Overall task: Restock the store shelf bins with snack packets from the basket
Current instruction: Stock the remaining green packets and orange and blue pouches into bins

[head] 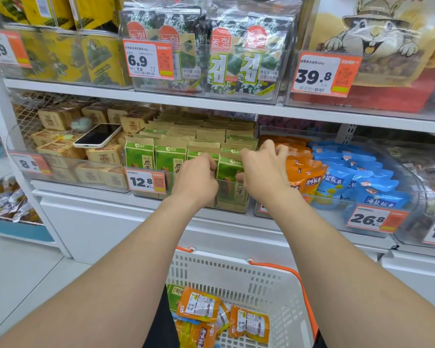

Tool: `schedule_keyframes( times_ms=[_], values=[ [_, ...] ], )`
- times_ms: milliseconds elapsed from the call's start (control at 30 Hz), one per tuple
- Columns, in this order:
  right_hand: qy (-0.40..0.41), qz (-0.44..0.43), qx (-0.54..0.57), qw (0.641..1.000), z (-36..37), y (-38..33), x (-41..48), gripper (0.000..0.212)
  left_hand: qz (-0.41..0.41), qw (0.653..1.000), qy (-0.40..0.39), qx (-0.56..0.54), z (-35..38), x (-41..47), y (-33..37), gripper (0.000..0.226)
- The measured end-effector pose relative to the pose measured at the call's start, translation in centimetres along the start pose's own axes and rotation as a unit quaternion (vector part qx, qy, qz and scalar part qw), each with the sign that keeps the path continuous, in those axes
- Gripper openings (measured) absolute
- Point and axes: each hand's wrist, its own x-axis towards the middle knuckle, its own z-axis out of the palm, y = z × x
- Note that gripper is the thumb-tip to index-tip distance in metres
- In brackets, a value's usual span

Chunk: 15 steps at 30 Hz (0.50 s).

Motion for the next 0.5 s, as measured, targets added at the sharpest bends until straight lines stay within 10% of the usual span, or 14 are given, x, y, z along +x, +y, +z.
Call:
schedule_keyframes(
  times_ms=[333, 500],
  values=[
    [0.1, 0.026, 0.068, 0.992, -1.6, -2.1, -3.3, 0.028, -0.001, 0.994, -0.074, 0.075, -0.7, -1.6, -0.9, 0.013],
    [-0.218, -0.015, 0.13, 0.967, -1.3, -3.3, -7.1, 0.015, 0.019, 0.943, -0.232, 0.237, -0.1, -3.7, -1.9, 0.018]
  ],
)
